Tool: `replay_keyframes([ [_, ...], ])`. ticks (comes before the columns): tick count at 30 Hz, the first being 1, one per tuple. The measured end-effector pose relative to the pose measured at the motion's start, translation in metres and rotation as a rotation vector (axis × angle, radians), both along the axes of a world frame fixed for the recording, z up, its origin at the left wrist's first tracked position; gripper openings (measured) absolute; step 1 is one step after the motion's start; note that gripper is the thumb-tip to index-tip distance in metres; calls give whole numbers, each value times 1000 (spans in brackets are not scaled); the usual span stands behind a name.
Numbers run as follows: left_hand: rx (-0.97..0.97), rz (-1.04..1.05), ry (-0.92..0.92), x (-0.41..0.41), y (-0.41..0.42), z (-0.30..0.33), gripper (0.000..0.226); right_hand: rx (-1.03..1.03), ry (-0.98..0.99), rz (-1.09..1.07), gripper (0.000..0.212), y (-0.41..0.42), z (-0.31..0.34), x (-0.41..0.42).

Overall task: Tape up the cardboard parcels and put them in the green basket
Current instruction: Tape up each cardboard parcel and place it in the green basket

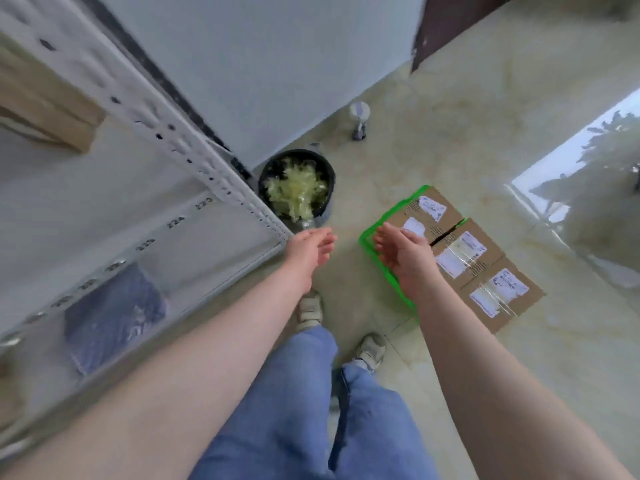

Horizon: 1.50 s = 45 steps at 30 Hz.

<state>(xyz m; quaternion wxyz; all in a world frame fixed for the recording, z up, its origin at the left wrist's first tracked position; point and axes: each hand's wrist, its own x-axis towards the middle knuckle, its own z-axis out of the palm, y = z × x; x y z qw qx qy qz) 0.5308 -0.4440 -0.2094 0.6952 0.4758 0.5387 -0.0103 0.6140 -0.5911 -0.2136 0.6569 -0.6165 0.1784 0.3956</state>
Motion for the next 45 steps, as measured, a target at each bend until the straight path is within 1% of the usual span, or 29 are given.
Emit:
replay_keyframes([
  [4, -4, 221, -58, -67, 55, 48, 17, 4, -22, 270, 10, 79, 46, -42],
  [8, -18, 390, -149, -138, 113, 89, 18, 84, -38, 524, 9, 160, 88, -92],
  [12, -7, 575, -257, -209, 193, 126, 18, 173, -83, 620, 11, 255, 122, -145],
  [14, 14, 634, -284, -239, 239, 142, 17, 157, -140, 618, 14, 306, 134, -174],
  [16, 34, 666, -318, -262, 286, 158, 16, 142, -185, 569, 18, 356, 143, -201],
  [19, 65, 639, -322, -278, 344, 180, 12, 99, -242, 455, 22, 417, 157, -230],
  [20, 78, 613, -312, -278, 358, 188, 11, 78, -260, 423, 27, 433, 162, -236],
  [23, 130, 477, -275, -274, 387, 205, 13, 17, -301, 318, 51, 467, 177, -240],
  [26, 171, 360, -241, -271, 404, 209, 16, -54, -387, 273, 79, 488, 185, -224],
  [29, 185, 312, -225, -272, 417, 205, 17, -161, -448, 309, 110, 505, 190, -191],
  [32, 231, 298, -185, -272, 429, 201, 19, -226, -528, 435, 126, 523, 191, -165],
  [35, 293, 292, -157, -269, 439, 197, 24, -225, -614, 488, 134, 542, 184, -148],
  [38, 329, 285, -158, -265, 446, 194, 22, -218, -627, 533, 139, 554, 177, -139],
  [40, 350, 287, -158, -264, 448, 193, 22, -190, -634, 547, 135, 556, 172, -135],
  [43, 353, 298, -149, -264, 447, 194, 17, -176, -663, 532, 123, 558, 167, -132],
  [45, 345, 302, -136, -265, 444, 194, 17, -178, -681, 528, 121, 559, 165, -131],
])
